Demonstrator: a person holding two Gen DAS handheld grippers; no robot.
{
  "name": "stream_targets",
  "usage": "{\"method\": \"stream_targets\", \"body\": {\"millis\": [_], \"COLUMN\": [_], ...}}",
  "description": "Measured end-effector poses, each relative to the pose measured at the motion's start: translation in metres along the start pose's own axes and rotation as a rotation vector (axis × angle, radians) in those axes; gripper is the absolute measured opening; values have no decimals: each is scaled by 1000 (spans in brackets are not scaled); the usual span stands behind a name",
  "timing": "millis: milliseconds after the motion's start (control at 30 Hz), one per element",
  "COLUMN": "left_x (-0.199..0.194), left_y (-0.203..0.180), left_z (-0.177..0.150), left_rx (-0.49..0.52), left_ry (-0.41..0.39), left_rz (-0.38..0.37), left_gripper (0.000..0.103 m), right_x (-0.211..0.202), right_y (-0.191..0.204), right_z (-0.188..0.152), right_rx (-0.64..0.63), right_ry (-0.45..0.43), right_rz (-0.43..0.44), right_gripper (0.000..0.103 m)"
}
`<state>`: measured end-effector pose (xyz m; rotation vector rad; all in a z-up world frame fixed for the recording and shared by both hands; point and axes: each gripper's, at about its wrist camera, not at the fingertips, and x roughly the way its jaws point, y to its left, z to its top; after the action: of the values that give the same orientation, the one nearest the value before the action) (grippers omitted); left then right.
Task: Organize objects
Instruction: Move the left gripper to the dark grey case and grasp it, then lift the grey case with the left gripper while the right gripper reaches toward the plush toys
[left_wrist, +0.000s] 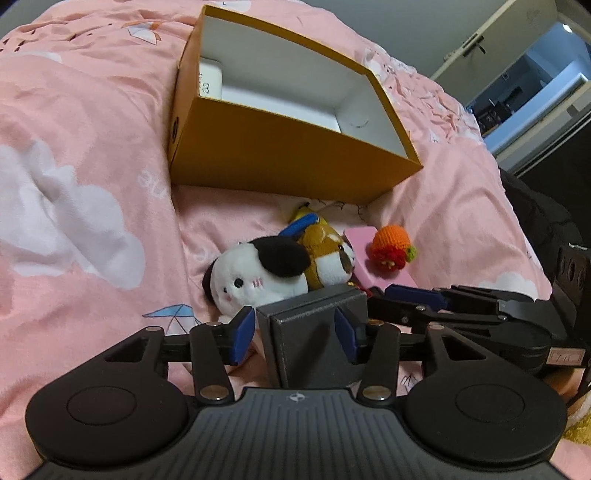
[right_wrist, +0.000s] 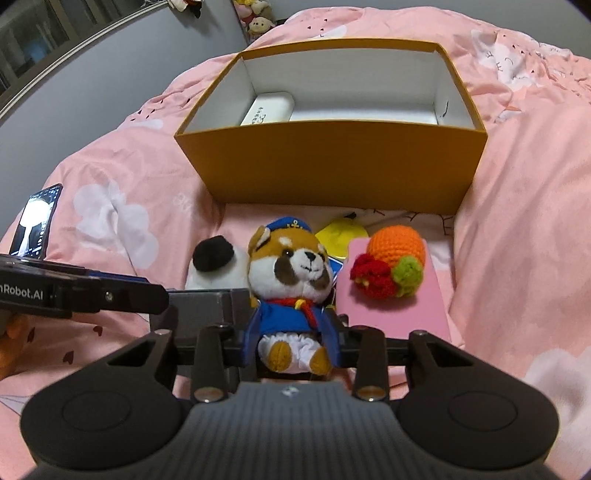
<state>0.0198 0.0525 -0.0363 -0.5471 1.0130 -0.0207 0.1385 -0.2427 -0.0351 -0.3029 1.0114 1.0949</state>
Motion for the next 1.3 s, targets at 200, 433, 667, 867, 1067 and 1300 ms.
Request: {"method": "stream_targets", "body": {"millis": [200,433,667,867,1067,1300], "left_x": [19,40,22,-8,-20,-19], "left_y": [3,12,2,-9,-7,3], "left_z": [-4,-10,-11,-2,5,10], "left_rx": [-26,-84,-39,29,16,-18], "left_ry": [90,123,28,-130,-179,-194], "left_rz": [-38,-125,-117,-36,24,38], "left_gripper": [65,73,48,44,44,44], "right_x": [-8,4,-2,-12,24,52], "right_y": [-6,-6,-13,-25,-2,1], "right_z": [-5,-19,-28,-27,-18,0], "right_rx": [18,33,77,128,-2,-24], "right_ry": [2,114,120,107,188,199], "right_rz": [-24,38,4,20,-8,0], "right_gripper": [40,39,39,39,31,29]}}
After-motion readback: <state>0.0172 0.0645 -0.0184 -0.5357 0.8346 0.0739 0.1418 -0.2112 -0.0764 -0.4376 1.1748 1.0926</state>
